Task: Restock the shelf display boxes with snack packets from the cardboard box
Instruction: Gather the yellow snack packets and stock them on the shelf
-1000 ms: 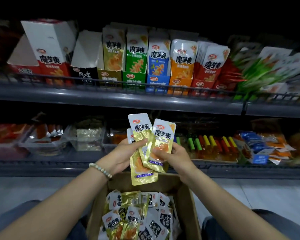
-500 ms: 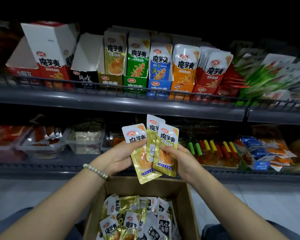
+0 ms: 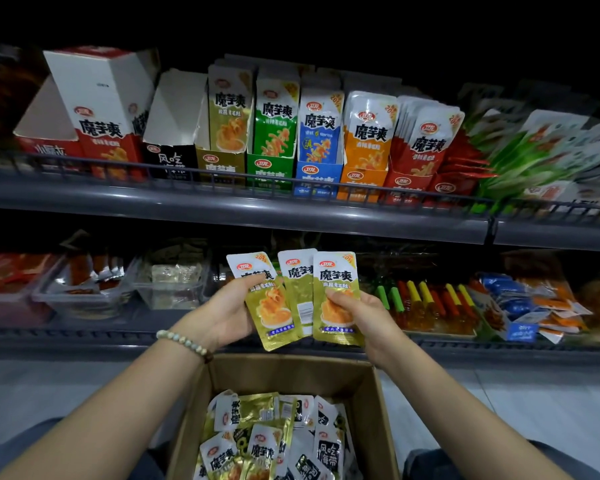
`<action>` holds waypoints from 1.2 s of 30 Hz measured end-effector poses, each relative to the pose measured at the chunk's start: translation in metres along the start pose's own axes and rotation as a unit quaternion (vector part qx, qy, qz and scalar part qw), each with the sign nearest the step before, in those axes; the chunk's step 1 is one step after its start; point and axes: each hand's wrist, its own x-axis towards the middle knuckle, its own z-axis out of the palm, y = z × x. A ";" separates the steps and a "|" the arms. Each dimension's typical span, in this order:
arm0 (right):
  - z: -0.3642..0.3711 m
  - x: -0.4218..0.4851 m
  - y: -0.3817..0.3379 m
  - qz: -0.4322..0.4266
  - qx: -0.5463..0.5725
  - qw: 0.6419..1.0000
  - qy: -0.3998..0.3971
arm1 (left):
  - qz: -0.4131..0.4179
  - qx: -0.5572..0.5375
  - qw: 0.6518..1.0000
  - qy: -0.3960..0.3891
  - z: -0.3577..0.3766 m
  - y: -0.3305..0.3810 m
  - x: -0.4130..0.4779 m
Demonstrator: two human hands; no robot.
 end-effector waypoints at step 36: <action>0.042 0.001 0.017 0.030 0.111 0.993 -0.026 | 0.127 0.185 0.974 0.035 0.009 -0.019 0.010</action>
